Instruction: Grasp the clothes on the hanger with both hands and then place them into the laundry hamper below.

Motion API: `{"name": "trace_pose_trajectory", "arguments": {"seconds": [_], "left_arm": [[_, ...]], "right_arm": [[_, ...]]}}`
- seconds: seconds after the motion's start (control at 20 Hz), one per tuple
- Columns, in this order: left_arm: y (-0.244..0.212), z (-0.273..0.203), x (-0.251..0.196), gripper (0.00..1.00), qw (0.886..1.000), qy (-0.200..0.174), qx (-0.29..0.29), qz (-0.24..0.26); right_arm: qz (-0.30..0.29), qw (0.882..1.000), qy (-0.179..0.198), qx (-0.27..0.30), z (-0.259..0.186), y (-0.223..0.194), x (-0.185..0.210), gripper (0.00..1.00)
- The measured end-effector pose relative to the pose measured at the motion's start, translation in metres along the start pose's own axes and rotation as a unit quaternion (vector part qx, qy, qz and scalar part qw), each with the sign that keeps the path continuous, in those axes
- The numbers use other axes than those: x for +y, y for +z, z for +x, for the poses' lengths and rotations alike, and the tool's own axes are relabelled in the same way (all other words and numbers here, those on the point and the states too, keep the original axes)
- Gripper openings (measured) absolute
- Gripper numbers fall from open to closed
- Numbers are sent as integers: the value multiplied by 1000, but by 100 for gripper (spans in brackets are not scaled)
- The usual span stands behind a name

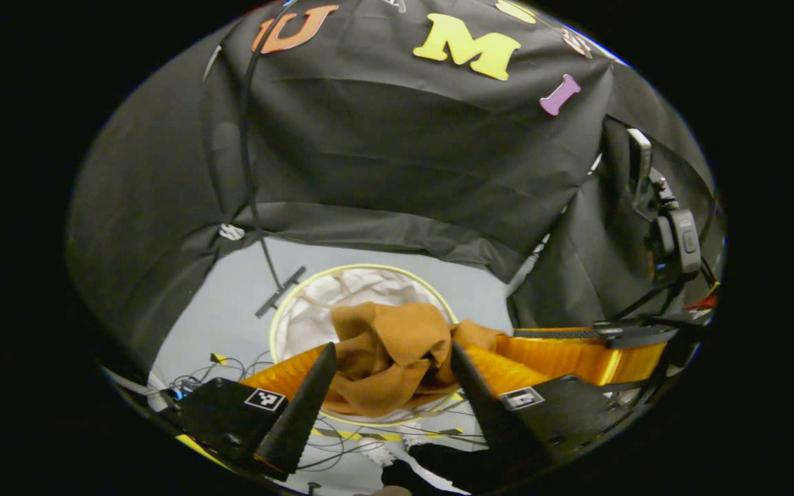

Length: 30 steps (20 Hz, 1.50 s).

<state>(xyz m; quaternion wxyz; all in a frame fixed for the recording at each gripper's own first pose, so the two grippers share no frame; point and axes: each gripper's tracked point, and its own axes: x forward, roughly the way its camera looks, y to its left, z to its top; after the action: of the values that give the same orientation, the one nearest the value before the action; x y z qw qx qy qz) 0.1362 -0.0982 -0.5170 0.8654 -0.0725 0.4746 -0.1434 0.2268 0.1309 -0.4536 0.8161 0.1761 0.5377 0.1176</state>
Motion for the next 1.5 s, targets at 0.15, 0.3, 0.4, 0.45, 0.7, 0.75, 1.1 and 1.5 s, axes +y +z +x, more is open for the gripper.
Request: {"name": "trace_pose_trajectory", "arguments": {"seconds": [0.15,0.3,0.4,0.45,0.7,0.75,1.1,1.5], "left_arm": [[-4,-9,13,97,1000,19,4,2],[-3,-19,20,97,1000,25,-2,-6],[-3,-26,23,97,1000,26,-8,-10],[-2,-30,24,100,999,28,-12,-11],[24,-63,19,97,998,29,-54,0],[34,-73,17,97,997,33,-70,9],[134,-193,-5,97,969,65,-227,68],[224,-352,-68,97,910,98,-390,101]], "right_arm": [[-5,1000,-18,-13,-9,4,-5,73],[7,999,-27,-26,-9,6,-6,77],[10,999,-38,-29,-14,0,-9,80],[8,999,-41,-33,-18,1,-10,80],[-34,994,-64,-84,-48,20,2,80],[-53,991,-69,-103,-61,28,7,80],[-161,947,-81,-264,-194,97,74,81],[-209,868,-60,-447,-394,124,132,98]]}}
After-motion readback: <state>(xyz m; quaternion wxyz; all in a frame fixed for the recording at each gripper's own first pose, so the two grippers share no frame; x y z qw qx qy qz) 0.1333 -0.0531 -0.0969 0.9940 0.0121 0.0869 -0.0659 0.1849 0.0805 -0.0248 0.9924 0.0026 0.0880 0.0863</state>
